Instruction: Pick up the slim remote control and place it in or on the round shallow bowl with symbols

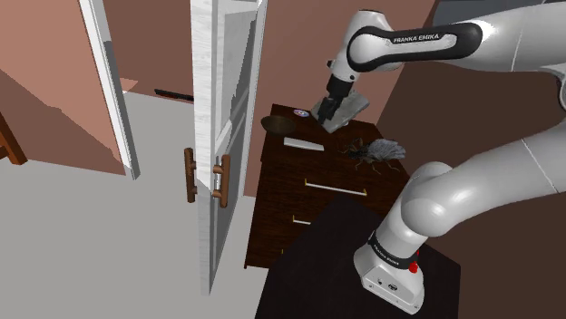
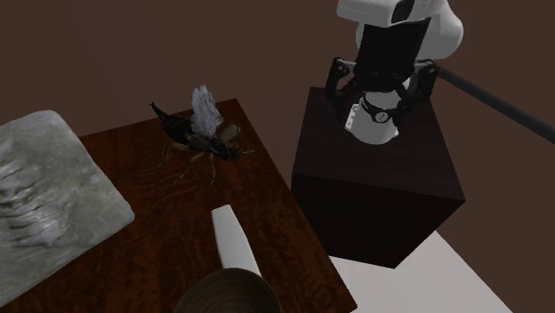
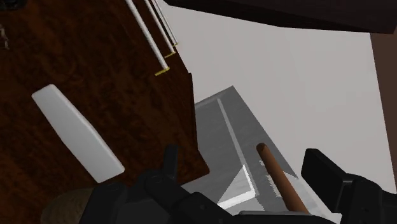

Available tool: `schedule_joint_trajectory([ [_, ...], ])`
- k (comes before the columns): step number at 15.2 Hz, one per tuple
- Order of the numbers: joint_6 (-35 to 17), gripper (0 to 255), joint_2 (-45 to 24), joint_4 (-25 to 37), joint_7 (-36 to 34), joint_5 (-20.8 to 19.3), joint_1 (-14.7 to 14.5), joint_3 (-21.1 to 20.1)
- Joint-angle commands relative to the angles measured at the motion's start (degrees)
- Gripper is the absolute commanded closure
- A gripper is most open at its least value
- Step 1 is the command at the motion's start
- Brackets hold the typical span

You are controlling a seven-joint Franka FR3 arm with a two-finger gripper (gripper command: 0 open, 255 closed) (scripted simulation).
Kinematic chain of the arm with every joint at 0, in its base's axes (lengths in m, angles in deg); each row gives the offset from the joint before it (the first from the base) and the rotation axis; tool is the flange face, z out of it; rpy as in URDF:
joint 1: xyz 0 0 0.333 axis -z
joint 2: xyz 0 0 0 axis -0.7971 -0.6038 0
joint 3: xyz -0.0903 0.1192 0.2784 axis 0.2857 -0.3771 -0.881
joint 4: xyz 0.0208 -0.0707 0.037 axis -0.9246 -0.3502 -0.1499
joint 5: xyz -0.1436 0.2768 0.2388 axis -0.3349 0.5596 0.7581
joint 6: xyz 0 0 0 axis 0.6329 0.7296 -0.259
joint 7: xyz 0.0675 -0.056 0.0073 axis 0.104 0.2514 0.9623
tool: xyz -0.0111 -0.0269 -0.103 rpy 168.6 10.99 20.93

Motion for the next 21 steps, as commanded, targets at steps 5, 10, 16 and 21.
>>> schedule_joint_trajectory([
  [5, -8.1, 0, -11.0, 2.3, 13.2, -0.6, -1.1, 7.9],
  [10, -13.7, 0, -22.3, 6.8, 25.4, 2.8, -2.7, 13.8],
  [16, -17.9, 0, -38.2, 15.1, 42.3, 12.7, -2.8, 17.7],
  [21, -18.6, 0, -51.5, 24.6, 55.0, 21.2, 1.5, 15.8],
])
